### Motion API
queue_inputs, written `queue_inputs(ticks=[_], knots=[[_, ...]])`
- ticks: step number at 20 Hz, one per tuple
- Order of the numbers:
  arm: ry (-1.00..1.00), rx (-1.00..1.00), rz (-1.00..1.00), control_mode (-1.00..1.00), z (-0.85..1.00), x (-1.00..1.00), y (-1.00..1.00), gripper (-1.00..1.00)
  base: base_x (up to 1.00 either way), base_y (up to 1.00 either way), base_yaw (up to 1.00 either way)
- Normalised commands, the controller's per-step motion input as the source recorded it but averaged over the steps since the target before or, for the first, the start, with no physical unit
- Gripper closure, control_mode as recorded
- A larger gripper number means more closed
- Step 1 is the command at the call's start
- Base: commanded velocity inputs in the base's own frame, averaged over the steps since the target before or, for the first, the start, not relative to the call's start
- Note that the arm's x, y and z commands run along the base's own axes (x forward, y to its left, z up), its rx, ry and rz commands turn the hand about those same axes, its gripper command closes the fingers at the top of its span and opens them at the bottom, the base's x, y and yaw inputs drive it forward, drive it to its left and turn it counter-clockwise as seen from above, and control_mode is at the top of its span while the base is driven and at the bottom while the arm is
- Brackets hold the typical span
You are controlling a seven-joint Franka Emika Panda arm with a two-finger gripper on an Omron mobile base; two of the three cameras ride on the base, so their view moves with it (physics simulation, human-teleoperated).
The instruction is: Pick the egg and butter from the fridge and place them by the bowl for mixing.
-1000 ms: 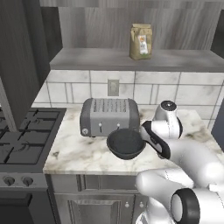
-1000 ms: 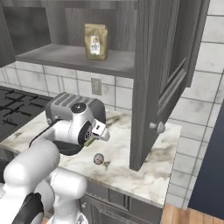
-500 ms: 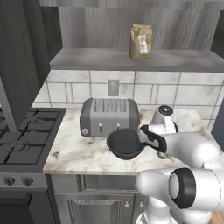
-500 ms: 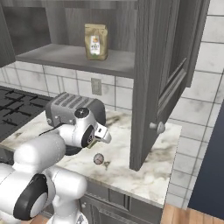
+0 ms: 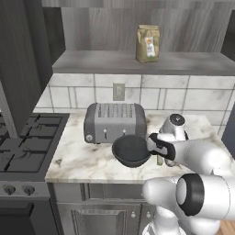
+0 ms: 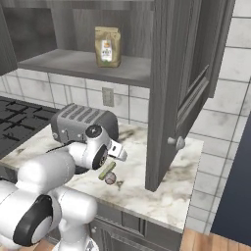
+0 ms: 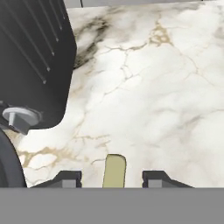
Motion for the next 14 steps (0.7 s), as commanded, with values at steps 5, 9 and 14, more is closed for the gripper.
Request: queue_inputs(ticks=[5,9,14], knots=[[-0.06,0.0,0.0,-1.0,0.45,-0.13,0.01,-1.0,0.0,0.0,0.0],[-0.18,0.0,-0.05,-1.0,0.86,-1.0,0.09,-1.0,0.0,0.0,0.0],[-0.32,0.0,-0.02,-1.0,0.22,-1.0,0.05,-1.0,0.0,0.0,0.0]])
